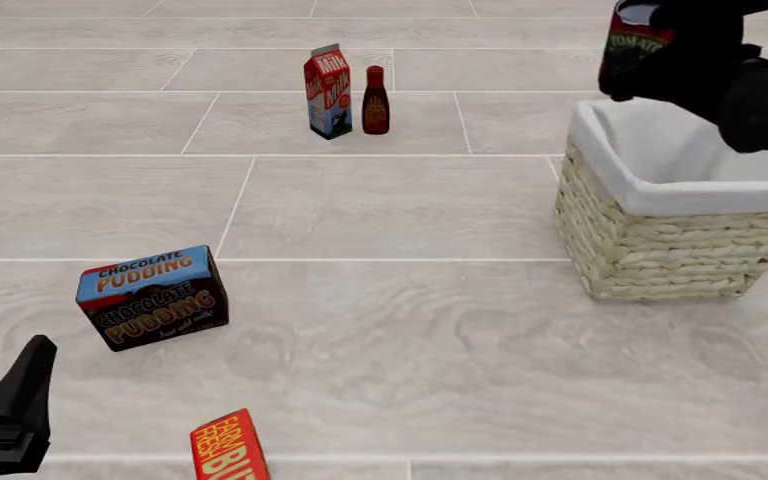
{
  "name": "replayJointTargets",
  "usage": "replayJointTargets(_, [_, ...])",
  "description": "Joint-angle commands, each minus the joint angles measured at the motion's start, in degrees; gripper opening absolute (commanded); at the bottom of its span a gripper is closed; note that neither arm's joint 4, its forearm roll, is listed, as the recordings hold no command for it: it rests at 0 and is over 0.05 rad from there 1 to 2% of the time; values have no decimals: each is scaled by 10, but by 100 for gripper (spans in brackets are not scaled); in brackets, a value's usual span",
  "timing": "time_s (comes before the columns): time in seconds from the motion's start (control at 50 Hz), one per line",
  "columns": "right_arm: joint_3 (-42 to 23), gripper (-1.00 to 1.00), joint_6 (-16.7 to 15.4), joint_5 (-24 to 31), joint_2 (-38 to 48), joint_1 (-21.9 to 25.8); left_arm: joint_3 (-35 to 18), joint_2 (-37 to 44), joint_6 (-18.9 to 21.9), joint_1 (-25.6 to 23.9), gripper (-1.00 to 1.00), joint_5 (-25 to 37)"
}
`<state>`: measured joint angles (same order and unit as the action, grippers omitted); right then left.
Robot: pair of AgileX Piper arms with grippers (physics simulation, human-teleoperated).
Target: Pick the tomato sauce and place it in the basket.
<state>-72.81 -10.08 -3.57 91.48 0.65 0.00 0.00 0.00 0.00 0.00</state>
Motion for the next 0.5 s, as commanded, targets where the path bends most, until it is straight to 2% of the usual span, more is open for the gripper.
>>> replayJointTargets(0.02, [-8, -100, 15, -2, 8, -26, 0, 0, 0, 0, 100, 0])
replayJointTargets(0.5, [-11, -100, 17, -5, 19, -72, 0, 0, 0, 0, 100, 0])
